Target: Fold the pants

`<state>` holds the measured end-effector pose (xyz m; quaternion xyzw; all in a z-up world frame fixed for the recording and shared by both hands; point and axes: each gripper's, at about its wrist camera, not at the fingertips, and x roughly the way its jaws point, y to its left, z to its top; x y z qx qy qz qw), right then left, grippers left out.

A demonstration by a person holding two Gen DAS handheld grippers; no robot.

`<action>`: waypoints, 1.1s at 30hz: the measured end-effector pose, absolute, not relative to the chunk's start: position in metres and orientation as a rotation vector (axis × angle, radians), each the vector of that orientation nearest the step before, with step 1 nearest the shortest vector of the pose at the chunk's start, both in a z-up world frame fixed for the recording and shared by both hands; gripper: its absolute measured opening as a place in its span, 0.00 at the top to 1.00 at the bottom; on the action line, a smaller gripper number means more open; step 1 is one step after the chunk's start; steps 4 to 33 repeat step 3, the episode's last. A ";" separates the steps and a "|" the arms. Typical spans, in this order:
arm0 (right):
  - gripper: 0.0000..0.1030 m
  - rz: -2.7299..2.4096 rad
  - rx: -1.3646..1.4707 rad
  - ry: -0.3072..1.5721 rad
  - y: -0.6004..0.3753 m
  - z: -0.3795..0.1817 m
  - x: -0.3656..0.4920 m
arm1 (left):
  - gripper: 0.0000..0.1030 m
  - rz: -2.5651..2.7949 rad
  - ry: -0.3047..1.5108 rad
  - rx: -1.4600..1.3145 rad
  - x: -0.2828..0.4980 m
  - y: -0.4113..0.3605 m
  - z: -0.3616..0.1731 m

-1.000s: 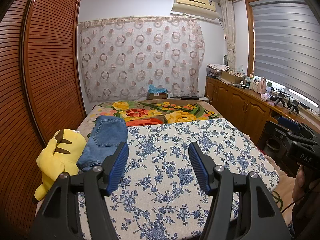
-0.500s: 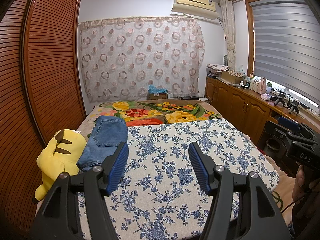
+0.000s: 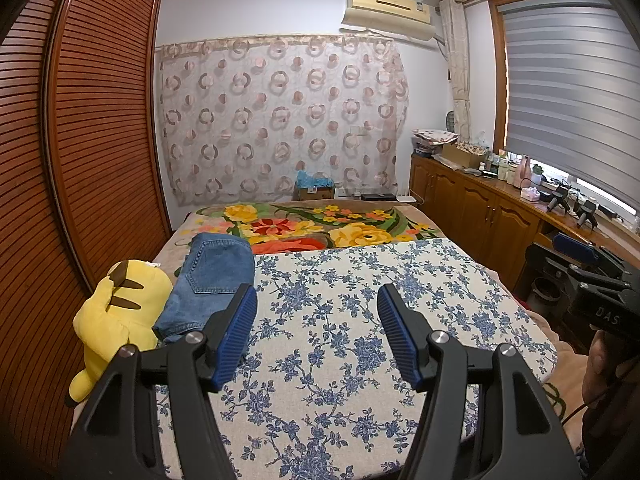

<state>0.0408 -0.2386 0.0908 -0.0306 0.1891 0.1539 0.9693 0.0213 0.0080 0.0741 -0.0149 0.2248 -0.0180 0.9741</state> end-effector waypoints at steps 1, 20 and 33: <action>0.22 0.311 -0.061 0.382 -0.239 0.091 0.041 | 0.39 -0.036 0.453 -0.030 0.021 0.008 0.074; 0.22 0.311 -0.062 0.382 -0.239 0.091 0.041 | 0.39 -0.037 0.454 -0.030 0.021 0.008 0.074; 0.22 0.311 -0.062 0.382 -0.239 0.091 0.041 | 0.39 -0.037 0.454 -0.030 0.021 0.008 0.074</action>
